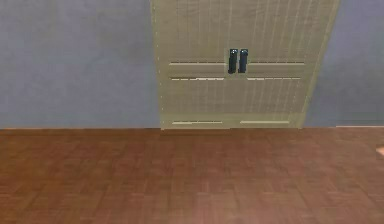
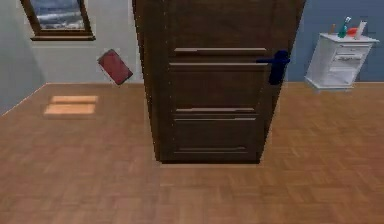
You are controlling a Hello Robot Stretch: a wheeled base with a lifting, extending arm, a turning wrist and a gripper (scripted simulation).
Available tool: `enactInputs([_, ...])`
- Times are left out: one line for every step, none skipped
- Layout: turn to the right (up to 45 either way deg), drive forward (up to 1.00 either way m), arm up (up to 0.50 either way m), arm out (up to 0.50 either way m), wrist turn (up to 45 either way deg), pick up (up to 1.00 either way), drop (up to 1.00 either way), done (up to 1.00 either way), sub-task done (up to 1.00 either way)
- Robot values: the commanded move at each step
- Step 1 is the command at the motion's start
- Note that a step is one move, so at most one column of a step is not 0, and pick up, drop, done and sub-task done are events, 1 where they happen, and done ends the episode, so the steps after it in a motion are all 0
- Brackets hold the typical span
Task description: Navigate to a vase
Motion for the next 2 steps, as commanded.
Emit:
enactInputs([0.0, 0.35, 0.00, 0.00, 0.0, 0.00, 0.00, 0.00, 0.00])
enactInputs([-45.0, 0.00, 0.00, 0.00, 0.0, 0.00, 0.00, 0.00, 0.00])
